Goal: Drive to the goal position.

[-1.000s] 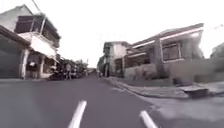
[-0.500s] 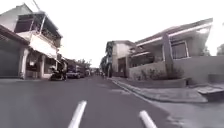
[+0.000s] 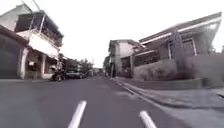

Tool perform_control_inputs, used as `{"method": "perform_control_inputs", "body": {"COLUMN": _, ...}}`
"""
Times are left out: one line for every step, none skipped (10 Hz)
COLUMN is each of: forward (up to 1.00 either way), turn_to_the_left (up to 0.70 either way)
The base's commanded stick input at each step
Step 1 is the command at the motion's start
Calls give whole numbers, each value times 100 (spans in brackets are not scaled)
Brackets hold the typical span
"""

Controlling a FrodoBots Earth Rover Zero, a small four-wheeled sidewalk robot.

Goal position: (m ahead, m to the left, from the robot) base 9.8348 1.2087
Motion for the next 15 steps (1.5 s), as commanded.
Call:
{"method": "perform_control_inputs", "body": {"forward": 100, "turn_to_the_left": 0}}
{"method": "perform_control_inputs", "body": {"forward": 100, "turn_to_the_left": 0}}
{"method": "perform_control_inputs", "body": {"forward": 100, "turn_to_the_left": 0}}
{"method": "perform_control_inputs", "body": {"forward": 100, "turn_to_the_left": 0}}
{"method": "perform_control_inputs", "body": {"forward": 100, "turn_to_the_left": 0}}
{"method": "perform_control_inputs", "body": {"forward": 100, "turn_to_the_left": 0}}
{"method": "perform_control_inputs", "body": {"forward": 100, "turn_to_the_left": 0}}
{"method": "perform_control_inputs", "body": {"forward": 100, "turn_to_the_left": 0}}
{"method": "perform_control_inputs", "body": {"forward": 100, "turn_to_the_left": 0}}
{"method": "perform_control_inputs", "body": {"forward": 100, "turn_to_the_left": 0}}
{"method": "perform_control_inputs", "body": {"forward": 74, "turn_to_the_left": 0}}
{"method": "perform_control_inputs", "body": {"forward": 33, "turn_to_the_left": 0}}
{"method": "perform_control_inputs", "body": {"forward": 100, "turn_to_the_left": -31}}
{"method": "perform_control_inputs", "body": {"forward": 100, "turn_to_the_left": -40}}
{"method": "perform_control_inputs", "body": {"forward": 100, "turn_to_the_left": -40}}
